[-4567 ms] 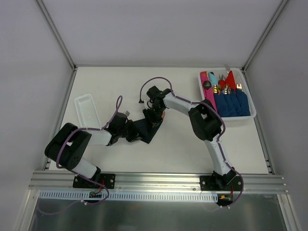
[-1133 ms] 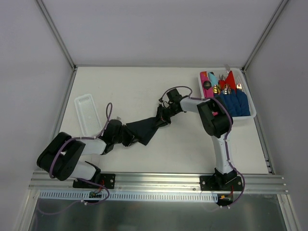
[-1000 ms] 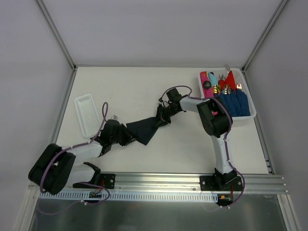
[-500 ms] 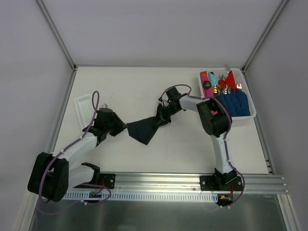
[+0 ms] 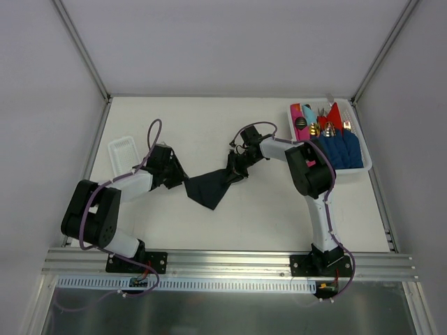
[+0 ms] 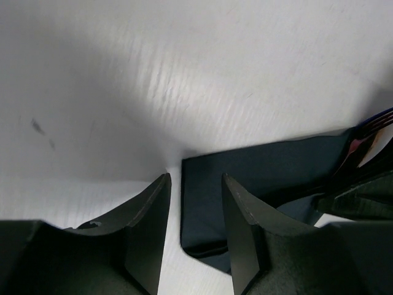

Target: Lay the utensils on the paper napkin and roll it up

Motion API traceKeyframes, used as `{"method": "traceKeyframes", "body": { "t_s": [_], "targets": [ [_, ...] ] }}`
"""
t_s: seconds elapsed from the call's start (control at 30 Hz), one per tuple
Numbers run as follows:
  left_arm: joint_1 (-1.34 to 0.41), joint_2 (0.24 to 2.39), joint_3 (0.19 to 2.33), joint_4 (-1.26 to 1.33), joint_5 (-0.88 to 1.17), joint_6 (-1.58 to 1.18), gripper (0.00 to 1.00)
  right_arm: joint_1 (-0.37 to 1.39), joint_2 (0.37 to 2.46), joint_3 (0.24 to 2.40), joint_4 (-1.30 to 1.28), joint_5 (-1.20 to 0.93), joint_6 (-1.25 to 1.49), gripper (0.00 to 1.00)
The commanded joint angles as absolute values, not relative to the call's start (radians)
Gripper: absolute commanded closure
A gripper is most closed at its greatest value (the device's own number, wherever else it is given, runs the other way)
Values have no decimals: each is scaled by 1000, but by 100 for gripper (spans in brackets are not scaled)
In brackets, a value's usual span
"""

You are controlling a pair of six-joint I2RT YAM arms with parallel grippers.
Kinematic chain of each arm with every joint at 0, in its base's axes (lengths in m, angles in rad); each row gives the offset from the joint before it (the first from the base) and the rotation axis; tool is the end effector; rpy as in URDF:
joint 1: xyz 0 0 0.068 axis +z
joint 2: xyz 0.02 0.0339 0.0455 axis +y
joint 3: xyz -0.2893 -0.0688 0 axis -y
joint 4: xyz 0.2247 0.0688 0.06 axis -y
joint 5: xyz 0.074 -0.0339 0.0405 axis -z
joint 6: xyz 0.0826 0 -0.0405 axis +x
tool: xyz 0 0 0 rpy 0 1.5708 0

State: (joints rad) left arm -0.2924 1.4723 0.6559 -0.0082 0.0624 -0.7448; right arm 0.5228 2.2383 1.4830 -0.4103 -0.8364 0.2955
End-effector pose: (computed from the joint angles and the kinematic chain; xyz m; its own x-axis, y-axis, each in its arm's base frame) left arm 0.2813 -0.0901 0.1639 -0.7394 -0.4839 -0.4681 -0.2353 0.8371 -0.4938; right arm 0.3634 0.2802 0.1115 -0.9330 -0.3124 -0.1785 -0.3307 0.5493 0.7674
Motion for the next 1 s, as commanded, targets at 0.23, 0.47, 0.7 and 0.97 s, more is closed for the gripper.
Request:
{"method": "traceKeyframes", "body": {
  "t_s": [0.23, 0.47, 0.7, 0.97],
  "targets": [
    [-285, 1614, 677, 77, 195, -730, 64, 523, 2276, 1512, -469, -726, 244, 87],
    [-287, 1634, 597, 254, 324, -799, 64, 525, 2276, 1516, -476, -719, 244, 87],
    [-285, 1680, 543, 405, 426, -854, 59, 526, 2276, 1522, -485, -716, 241, 87],
    [-236, 1603, 489, 333, 354, -831, 55, 525, 2276, 1523, -489, -713, 236, 87]
  ]
}}
